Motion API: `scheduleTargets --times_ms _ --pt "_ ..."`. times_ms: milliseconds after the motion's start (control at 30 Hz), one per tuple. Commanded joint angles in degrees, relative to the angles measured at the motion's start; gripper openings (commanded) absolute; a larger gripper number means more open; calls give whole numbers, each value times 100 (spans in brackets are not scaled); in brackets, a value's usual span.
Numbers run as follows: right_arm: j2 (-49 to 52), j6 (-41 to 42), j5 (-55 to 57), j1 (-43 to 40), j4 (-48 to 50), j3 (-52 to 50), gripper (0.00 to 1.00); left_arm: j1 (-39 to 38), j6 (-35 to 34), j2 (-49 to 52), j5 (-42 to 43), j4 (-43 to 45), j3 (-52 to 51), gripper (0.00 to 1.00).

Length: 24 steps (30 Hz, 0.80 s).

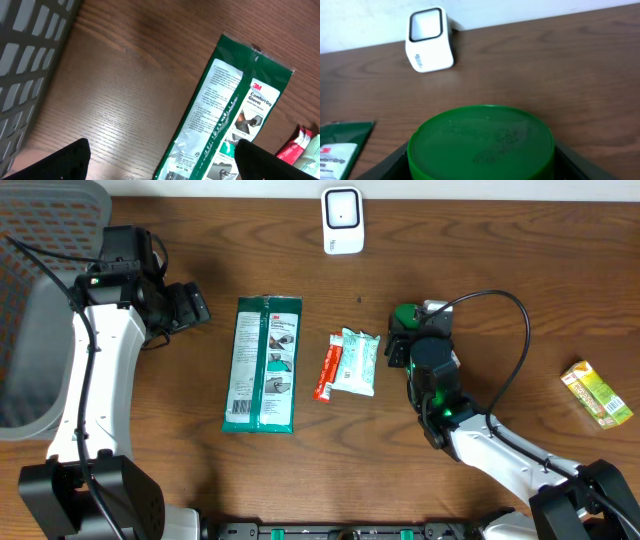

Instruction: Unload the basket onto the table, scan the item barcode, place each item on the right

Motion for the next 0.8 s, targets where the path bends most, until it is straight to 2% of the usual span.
scheduleTargets --times_ms 0,200,300,533,767 --pt "4 -90 -24 -76 229 52 59 28 35 26 9 -20 15 92" --pt "363 -260 2 -90 350 52 59 28 35 26 9 -17 15 93" --pt "938 -295 4 -92 1021 52 60 28 35 26 9 -17 13 93" --pt "1991 -970 2 -157 2865 55 63 28 35 26 9 -20 15 92" --pt "2184 -970 2 -166 2474 55 65 28 35 26 9 -20 15 93"
